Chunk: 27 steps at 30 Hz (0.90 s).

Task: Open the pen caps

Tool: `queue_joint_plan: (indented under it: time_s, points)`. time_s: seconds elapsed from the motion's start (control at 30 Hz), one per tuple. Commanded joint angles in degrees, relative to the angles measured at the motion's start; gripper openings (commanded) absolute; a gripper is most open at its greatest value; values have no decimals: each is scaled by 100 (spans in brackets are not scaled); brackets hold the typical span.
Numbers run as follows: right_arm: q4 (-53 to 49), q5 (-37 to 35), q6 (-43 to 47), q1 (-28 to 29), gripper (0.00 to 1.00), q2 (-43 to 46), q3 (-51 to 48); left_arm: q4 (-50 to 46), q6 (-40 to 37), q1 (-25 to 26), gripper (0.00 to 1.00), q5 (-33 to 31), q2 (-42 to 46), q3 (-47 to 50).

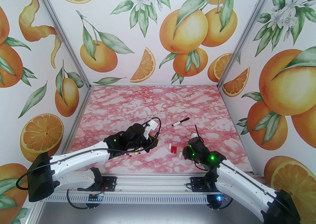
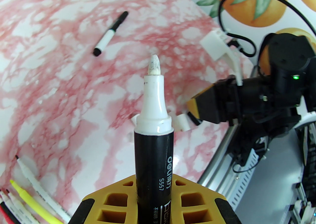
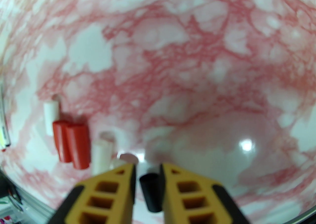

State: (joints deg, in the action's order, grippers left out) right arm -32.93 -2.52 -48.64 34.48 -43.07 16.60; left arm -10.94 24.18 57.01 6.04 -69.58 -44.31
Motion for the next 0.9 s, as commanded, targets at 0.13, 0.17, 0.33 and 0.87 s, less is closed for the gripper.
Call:
queue_joint_plan:
  time_s: [0.13, 0.17, 0.33, 0.87]
  points:
    - [-139, 288, -71, 59, 25, -95, 135, 35, 194, -31, 2, -188, -97, 99]
    - [-133, 297, -75, 67, 25, -96, 127, 26, 192, -25, 2, -183, -99, 99]
    - [23, 397, -101, 67, 22, -81, 57, 45, 224, -24, 2, -158, -141, 115]
    - [348, 335, -326, 61, 19, 103, 40, -94, 404, -28, 3, -378, -258, 92]
